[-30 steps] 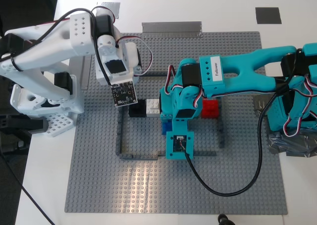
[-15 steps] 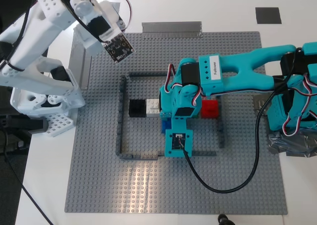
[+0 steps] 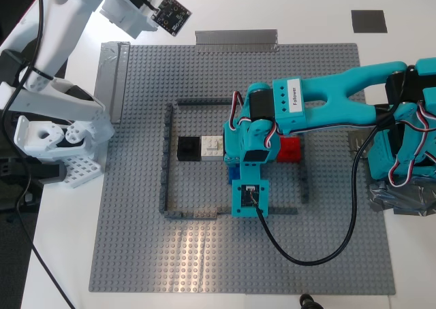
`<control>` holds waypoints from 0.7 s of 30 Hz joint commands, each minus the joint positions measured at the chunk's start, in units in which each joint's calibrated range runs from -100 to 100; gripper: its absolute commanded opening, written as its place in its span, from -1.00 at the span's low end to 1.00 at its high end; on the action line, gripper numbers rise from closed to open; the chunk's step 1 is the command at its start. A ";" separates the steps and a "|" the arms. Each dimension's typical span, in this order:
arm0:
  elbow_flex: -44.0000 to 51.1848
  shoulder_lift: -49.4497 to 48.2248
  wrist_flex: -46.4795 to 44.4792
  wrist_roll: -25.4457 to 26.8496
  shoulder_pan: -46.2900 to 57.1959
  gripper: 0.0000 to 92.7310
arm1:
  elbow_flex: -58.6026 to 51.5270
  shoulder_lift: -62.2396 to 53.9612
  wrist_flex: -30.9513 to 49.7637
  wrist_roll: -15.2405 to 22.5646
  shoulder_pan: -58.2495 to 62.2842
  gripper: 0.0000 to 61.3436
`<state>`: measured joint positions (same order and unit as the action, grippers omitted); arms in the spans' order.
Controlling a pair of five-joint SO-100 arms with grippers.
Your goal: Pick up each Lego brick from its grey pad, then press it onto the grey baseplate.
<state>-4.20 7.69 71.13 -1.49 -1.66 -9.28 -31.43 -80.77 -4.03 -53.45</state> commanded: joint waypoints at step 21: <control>0.27 -0.31 -2.46 0.34 0.32 -1.00 | 5.63 1.22 3.39 -2.34 -3.67 -0.99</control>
<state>-4.78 7.69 69.22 -1.38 -1.66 -7.64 -29.02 -78.60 -5.40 -57.36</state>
